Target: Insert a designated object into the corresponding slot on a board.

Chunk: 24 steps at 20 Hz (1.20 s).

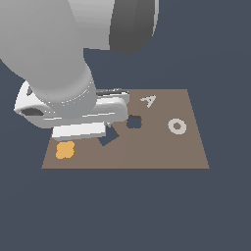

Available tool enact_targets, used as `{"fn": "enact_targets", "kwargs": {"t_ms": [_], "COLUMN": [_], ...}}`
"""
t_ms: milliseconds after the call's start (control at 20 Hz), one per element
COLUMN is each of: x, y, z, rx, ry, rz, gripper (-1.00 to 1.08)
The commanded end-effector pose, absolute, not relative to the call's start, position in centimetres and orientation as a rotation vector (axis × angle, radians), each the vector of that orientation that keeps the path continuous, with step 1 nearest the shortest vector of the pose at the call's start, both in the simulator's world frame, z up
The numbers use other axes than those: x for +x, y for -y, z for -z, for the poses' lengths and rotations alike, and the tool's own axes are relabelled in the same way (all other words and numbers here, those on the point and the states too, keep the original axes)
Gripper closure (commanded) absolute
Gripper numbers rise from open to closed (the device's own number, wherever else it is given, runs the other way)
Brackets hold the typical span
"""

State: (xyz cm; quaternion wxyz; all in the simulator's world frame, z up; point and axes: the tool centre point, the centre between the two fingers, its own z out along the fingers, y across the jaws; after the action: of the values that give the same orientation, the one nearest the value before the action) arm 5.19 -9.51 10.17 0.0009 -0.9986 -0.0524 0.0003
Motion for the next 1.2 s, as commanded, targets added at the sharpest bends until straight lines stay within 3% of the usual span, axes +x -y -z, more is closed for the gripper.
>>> {"fn": "enact_targets", "kwargs": {"t_ms": [0,500,1150], "x": [6.1,8.9,9.8], "y": [11.4,16.2,17.6], "z": [-8.9,-5.9,-5.0], "rx": [-3.135,-3.133,-3.132], "ry": [0.185,0.234,0.248], "rz": [0.0,0.0,0.0], "gripper": [-0.92,-0.92,-0.92]}}
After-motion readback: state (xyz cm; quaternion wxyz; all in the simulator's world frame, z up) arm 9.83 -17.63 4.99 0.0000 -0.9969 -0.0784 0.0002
